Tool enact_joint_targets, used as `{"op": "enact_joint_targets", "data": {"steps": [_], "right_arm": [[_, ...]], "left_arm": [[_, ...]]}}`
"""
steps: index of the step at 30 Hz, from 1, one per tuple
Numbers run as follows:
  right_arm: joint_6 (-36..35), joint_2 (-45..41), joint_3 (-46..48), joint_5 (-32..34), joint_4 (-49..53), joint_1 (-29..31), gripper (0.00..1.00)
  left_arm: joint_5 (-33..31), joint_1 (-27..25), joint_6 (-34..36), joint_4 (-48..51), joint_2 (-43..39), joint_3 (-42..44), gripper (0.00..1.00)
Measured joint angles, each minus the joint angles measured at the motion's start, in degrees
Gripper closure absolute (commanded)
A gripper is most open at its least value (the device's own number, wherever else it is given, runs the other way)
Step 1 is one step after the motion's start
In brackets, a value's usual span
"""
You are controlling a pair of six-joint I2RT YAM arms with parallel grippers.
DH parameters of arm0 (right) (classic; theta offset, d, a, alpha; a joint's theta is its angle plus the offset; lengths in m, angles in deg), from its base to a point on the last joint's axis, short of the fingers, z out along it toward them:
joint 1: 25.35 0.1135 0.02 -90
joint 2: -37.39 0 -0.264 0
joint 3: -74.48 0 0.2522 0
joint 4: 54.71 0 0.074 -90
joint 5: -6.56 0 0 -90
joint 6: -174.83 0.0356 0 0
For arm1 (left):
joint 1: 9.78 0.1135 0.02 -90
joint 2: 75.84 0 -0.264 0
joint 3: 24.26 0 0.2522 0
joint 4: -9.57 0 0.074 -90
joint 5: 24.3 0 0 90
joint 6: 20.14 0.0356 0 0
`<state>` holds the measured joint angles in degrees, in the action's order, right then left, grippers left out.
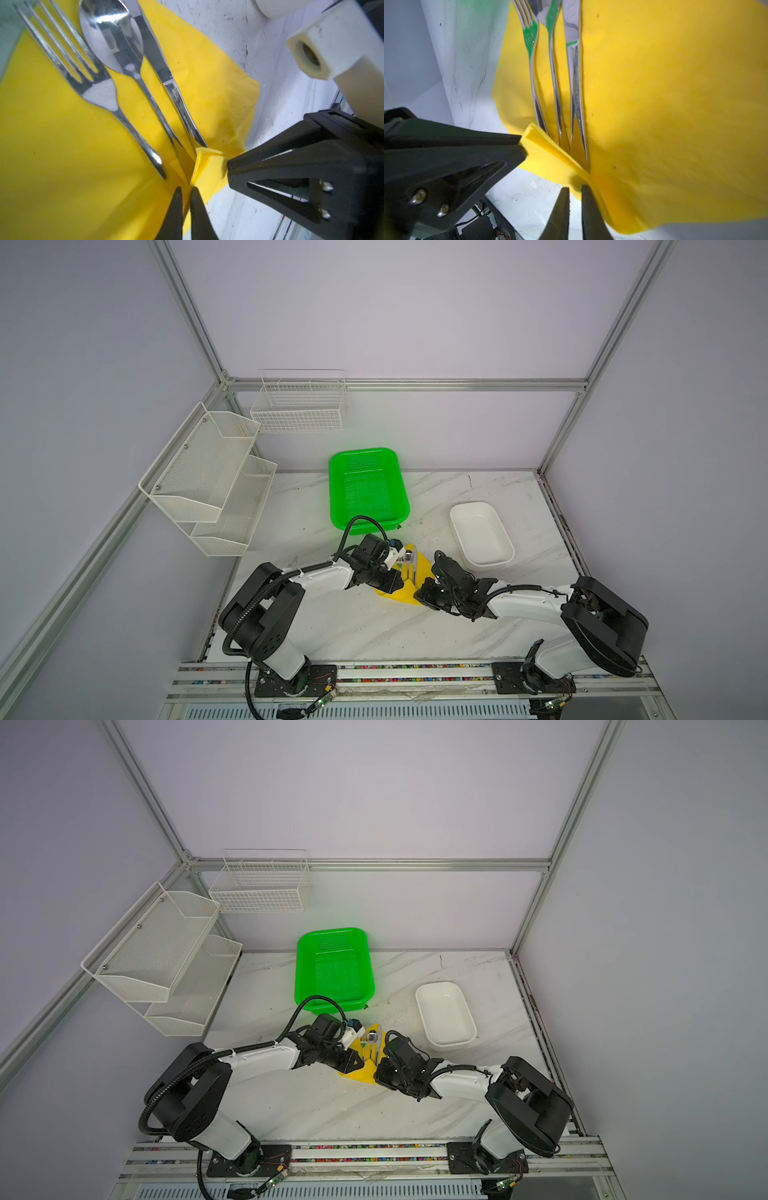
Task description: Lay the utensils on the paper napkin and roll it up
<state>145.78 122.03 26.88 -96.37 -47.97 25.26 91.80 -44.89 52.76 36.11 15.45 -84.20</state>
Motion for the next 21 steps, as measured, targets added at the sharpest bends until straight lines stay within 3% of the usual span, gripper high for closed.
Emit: {"op": "enact_joint_targets", "data": {"steps": [5, 21], "right_arm": [[0.0, 0.0, 0.0, 0.0, 0.3, 0.0, 0.83], [-2.2, -1.5, -1.6, -0.2, 3.7, 0.0, 0.81]], "left_arm": [[1.2, 0.4, -0.4, -1.2, 0.0, 0.0, 1.00], [1.1, 2.1, -4.0, -1.9, 0.0, 0.0, 1.00]]}}
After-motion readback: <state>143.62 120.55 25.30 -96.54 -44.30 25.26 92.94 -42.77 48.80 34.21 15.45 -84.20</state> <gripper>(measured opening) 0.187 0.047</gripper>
